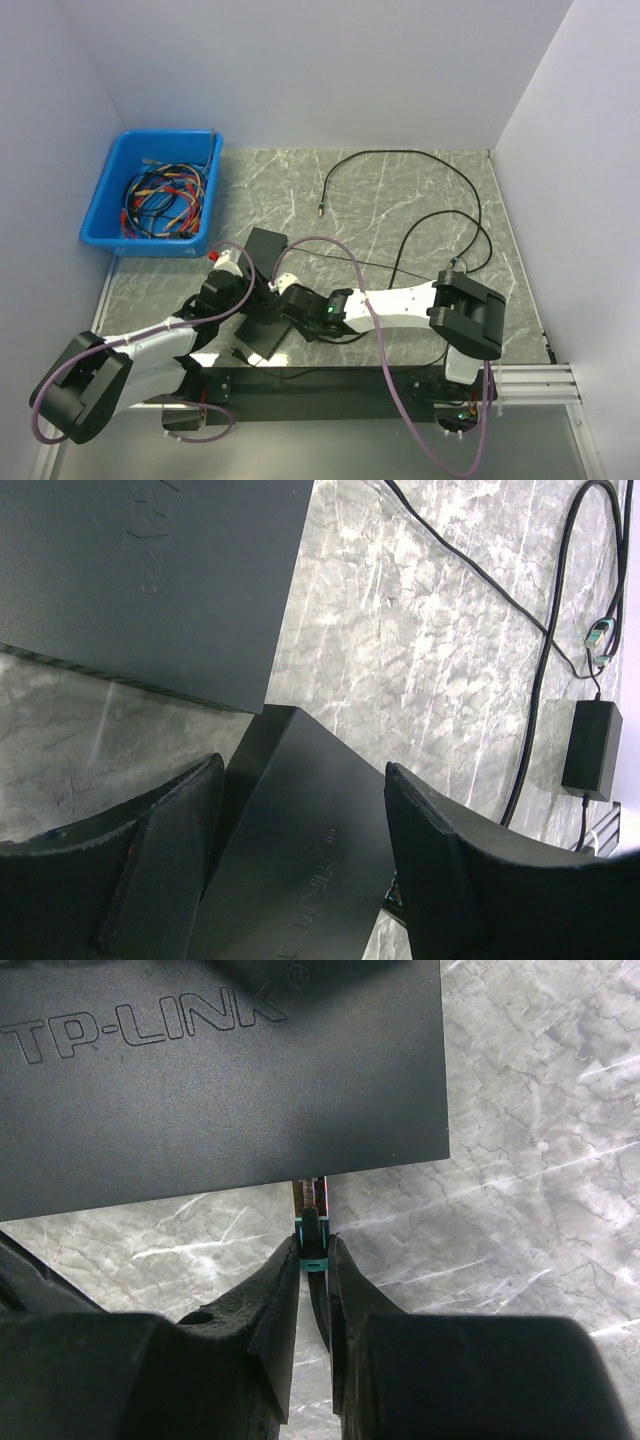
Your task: Insert the plug into the switch port
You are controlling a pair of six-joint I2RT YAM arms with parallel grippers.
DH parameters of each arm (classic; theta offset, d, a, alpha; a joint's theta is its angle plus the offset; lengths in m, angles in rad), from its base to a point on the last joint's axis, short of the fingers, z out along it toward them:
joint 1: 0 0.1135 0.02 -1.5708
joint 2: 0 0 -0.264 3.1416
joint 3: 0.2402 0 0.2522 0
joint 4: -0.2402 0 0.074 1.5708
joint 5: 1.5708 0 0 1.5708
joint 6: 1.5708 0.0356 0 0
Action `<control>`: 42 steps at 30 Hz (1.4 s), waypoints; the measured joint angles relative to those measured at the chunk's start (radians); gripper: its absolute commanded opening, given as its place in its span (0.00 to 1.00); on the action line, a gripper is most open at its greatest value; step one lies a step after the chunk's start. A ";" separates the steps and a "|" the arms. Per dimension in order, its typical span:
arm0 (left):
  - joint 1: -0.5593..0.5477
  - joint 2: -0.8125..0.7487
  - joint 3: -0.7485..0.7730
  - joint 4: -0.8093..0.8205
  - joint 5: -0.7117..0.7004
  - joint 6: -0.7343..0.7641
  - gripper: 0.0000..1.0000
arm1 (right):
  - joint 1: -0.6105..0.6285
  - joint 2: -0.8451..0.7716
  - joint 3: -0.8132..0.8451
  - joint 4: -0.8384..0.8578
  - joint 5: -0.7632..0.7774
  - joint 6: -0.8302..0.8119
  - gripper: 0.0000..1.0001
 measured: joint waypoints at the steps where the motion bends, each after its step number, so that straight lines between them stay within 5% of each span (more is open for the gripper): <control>1: 0.000 -0.003 0.000 -0.002 -0.001 0.000 0.73 | 0.000 0.000 0.001 0.000 0.000 -0.002 0.00; 14: 0.000 -0.073 -0.010 -0.052 -0.050 -0.018 0.82 | -0.008 0.000 0.011 0.016 -0.002 -0.013 0.00; 17: -0.002 -0.152 -0.036 -0.082 -0.063 -0.031 0.87 | -0.010 0.000 0.011 0.025 -0.002 -0.013 0.00; 19: -0.002 -0.215 -0.049 -0.107 -0.066 -0.034 0.99 | -0.010 0.000 0.011 0.028 -0.002 -0.013 0.00; 32: -0.007 -0.326 -0.050 -0.201 -0.097 -0.052 0.98 | -0.013 0.000 0.011 0.041 -0.002 -0.017 0.00; 42: -0.007 -0.237 -0.061 -0.126 -0.111 -0.055 0.78 | -0.013 0.001 0.011 0.042 0.003 -0.020 0.00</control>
